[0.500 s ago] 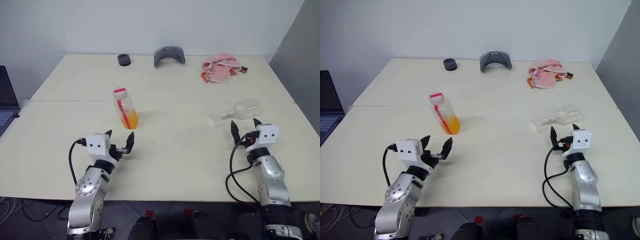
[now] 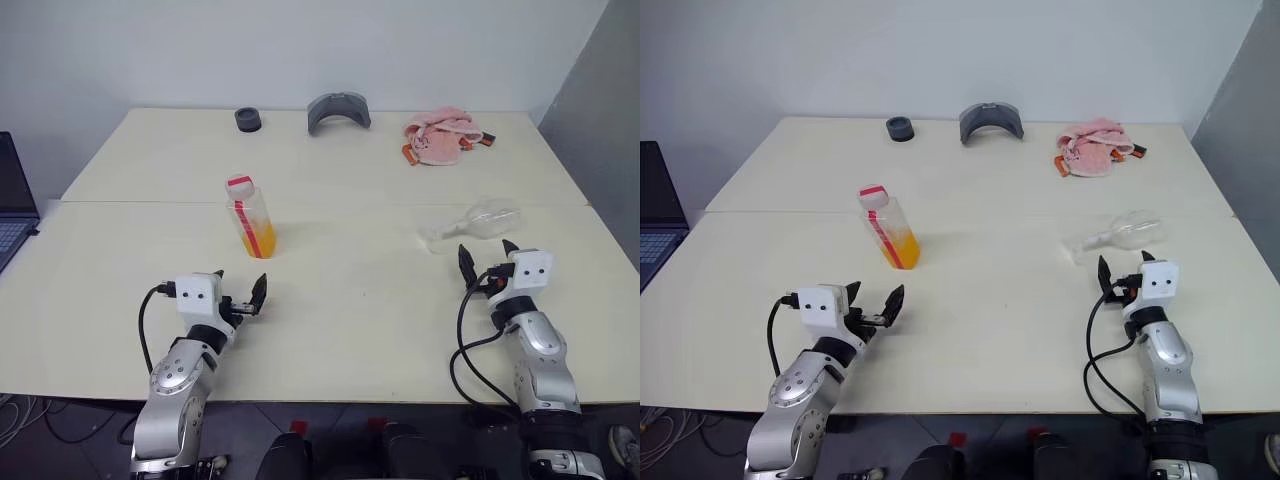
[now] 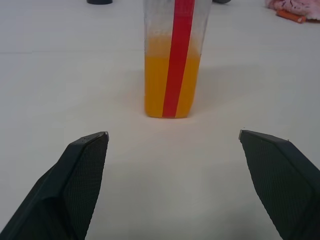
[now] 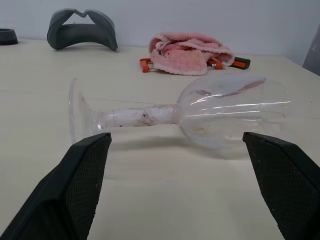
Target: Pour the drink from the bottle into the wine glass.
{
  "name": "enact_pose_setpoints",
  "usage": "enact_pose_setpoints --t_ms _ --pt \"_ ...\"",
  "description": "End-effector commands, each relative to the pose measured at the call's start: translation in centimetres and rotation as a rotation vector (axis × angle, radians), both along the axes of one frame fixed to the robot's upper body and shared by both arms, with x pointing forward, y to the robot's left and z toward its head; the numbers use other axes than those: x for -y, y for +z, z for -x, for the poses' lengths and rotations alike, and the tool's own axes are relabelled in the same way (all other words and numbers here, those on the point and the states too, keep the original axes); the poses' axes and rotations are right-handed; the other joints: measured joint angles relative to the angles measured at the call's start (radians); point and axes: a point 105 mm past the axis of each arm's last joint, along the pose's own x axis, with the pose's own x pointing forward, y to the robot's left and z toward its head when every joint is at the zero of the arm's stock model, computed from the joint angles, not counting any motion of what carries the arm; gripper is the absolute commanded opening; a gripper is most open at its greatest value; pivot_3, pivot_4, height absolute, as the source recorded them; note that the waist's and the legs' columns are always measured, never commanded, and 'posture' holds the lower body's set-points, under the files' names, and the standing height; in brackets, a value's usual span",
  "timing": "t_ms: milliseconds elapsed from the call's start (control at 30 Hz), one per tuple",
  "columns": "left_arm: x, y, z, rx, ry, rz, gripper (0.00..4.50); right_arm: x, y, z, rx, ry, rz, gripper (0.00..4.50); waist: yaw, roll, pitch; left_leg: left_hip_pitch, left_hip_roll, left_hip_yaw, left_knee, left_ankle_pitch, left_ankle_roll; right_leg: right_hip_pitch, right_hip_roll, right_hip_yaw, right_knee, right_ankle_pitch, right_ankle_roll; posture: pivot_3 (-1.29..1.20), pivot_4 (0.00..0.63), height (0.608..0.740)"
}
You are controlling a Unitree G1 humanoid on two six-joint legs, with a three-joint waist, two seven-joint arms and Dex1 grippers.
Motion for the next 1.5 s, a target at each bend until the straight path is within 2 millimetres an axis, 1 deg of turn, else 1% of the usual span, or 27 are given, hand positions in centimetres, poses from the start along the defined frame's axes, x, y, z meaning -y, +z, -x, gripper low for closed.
enact_pose_setpoints --t_ms 33,200,367,433,500,600,667,733,800,867,967,1133,1233,1400,1500 --pt "-0.2 1.9 -0.2 0.062 0.021 -0.013 4.47 -0.2 1.3 0.2 0.045 0.016 0.012 4.5 0.0 0.0 0.0 0.0 0.0 0.0 0.0 0.0 0.0 0.0 0.0 0.0 0.0 0.0 0.0 0.0 0.15 0.74" --pt "-0.4 2.4 -0.3 0.081 0.014 0.053 4.47 -0.1 1.4 0.3 0.048 0.016 0.012 4.5 0.0 0.0 0.0 0.0 0.0 0.0 0.0 0.0 0.0 0.0 0.0 0.0 0.0 0.0 0.0 0.0 0.15 0.74" --pt "-0.4 2.8 -0.5 0.088 0.023 0.037 4.47 -1.0 1.5 0.7 0.046 0.08 0.005 4.5 0.0 0.0 0.0 0.0 0.0 0.0 0.0 0.0 0.0 0.0 0.0 0.0 0.0 0.0 0.0 0.0 0.15 0.74" --pt "-0.3 3.0 -0.6 0.094 0.029 0.01 4.47 -1.8 1.6 1.1 0.043 0.14 0.007 4.5 0.0 0.0 0.0 0.0 0.0 0.0 0.0 0.0 0.0 0.0 0.0 0.0 0.0 0.0 0.0 0.0 0.15 0.74" --pt "-0.2 3.2 -0.8 0.095 0.03 -0.002 4.47 -3.1 1.9 1.8 0.036 0.236 0.02 4.5 0.0 0.0 0.0 0.0 0.0 -0.001 0.0 0.0 0.0 0.0 0.0 0.0 0.0 0.0 0.0 0.0 0.15 0.74" --pt "0.2 3.6 -0.9 0.095 0.016 -0.011 4.47 -5.5 2.7 3.3 0.016 0.417 0.043 4.5 0.0 0.0 0.0 0.0 0.0 -0.002 0.0 0.0 0.0 0.0 0.0 0.0 0.0 0.0 0.0 0.0 0.15 0.74" --pt "0.4 4.0 -1.1 0.099 0.007 -0.008 4.47 -6.8 3.6 4.4 -0.012 0.546 0.034 4.5 0.001 0.0 0.0 0.0 0.0 -0.003 0.0 0.0 0.0 0.001 0.0 -0.001 0.0 0.0 0.0 0.0 0.15 0.74" --pt "0.6 4.6 -1.5 0.105 0.013 0.003 4.47 -7.5 4.4 5.1 -0.038 0.635 0.04 4.5 0.0 0.0 0.0 0.0 0.0 -0.004 0.001 0.0 0.0 0.001 0.0 -0.002 -0.001 0.0 0.0 0.0 0.15 0.74" --pt "0.7 5.2 -2.0 0.113 0.02 -0.007 4.47 -7.9 4.9 5.3 -0.053 0.682 0.058 4.5 0.0 0.0 0.0 0.0 -0.001 -0.006 0.001 0.0 0.0 0.004 0.0 -0.005 -0.002 0.0 0.0 0.0 0.15 0.74" --pt "0.8 5.4 -2.4 0.111 0.033 -0.019 4.47 -8.2 5.3 5.3 -0.061 0.709 0.063 4.5 0.001 -0.001 0.0 0.0 -0.001 -0.009 0.001 0.0 0.0 0.005 0.0 -0.012 -0.002 0.0 0.0 0.0 0.15 0.74" --pt "0.8 6.0 -2.8 0.129 0.043 -0.028 4.47 -8.7 5.6 5.5 -0.074 0.748 0.063 4.5 0.001 -0.001 0.0 0.0 -0.002 -0.01 0.001 0.0 0.0 0.007 0.0 -0.015 -0.003 0.0 0.0 0.0 0.15 0.74" --pt "1.0 6.7 -3.6 0.138 0.031 0.039 4.47 -9.3 6.1 5.5 -0.067 0.773 0.072 4.5 0.002 -0.001 0.0 0.0 -0.002 -0.011 0.002 0.0 0.0 0.007 0.0 -0.015 -0.003 0.0 0.0 0.0 0.15 0.74" --pt "0.9 6.7 -4.0 0.126 0.037 0.008 4.47 -9.4 6.1 5.4 -0.066 0.779 0.077 4.5 0.002 -0.001 0.0 0.0 -0.002 -0.011 0.002 0.0 0.0 0.007 0.0 -0.016 -0.003 0.0 0.0 0.0 0.15 0.74" --pt "1.1 6.9 -4.9 0.117 0.032 0.007 4.47 -9.7 6.4 5.3 -0.061 0.8 0.091 4.5 0.001 -0.001 0.001 0.0 -0.002 -0.012 0.002 0.0 0.0 0.007 0.0 -0.016 -0.003 0.0 0.0 0.0 0.15 0.74" --pt "1.4 6.9 -5.6 0.114 0.015 -0.022 4.47 -10.6 6.7 5.8 -0.074 0.879 0.095 4.5 0.002 -0.001 0.001 0.0 -0.002 -0.012 0.002 0.0 0.0 0.007 0.0 -0.017 -0.003 0.0 0.0 0.0 0.15 0.74"
